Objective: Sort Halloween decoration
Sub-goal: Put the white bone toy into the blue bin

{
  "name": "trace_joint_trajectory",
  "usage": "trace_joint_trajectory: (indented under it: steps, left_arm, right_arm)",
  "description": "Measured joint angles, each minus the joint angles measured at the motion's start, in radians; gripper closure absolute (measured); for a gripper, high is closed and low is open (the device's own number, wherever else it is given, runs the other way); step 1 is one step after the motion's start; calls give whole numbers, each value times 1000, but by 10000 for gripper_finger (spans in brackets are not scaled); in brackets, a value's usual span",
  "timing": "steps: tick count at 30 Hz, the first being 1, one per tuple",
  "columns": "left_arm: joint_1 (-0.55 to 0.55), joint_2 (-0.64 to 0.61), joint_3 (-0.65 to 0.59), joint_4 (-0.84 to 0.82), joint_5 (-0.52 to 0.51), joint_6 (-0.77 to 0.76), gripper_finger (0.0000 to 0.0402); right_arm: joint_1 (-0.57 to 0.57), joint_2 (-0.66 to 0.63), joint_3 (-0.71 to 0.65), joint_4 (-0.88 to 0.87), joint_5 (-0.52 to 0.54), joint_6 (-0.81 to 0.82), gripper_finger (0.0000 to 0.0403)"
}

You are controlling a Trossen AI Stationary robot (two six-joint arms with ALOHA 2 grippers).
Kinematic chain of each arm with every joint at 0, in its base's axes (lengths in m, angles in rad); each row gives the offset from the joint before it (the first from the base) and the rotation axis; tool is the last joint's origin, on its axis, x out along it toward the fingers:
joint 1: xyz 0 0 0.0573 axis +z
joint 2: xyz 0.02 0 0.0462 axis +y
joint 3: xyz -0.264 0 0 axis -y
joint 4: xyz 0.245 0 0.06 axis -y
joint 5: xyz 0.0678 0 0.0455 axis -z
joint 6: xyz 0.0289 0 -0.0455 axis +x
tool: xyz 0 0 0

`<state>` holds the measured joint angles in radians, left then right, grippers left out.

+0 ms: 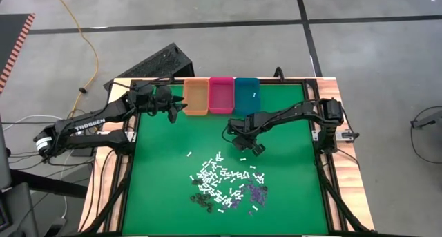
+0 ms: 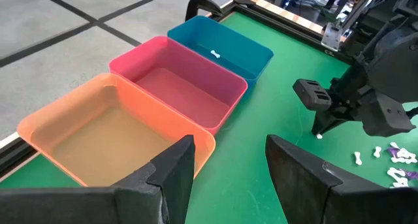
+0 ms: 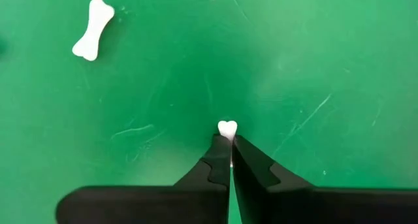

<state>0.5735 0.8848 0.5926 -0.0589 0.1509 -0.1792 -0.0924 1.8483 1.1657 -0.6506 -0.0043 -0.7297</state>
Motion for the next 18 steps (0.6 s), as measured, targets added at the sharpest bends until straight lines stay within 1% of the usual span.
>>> trace_joint_trajectory:
  steps: [8, 18]
  left_arm:
    - [0, 0, 0, -3, 0, 0, 223]
    - [0, 0, 0, -3, 0, 0, 223]
  right_arm:
    - [-28, -57, -5, -10, -16, 65, 374]
    - [-124, -194, -4, -20, -19, 137, 374]
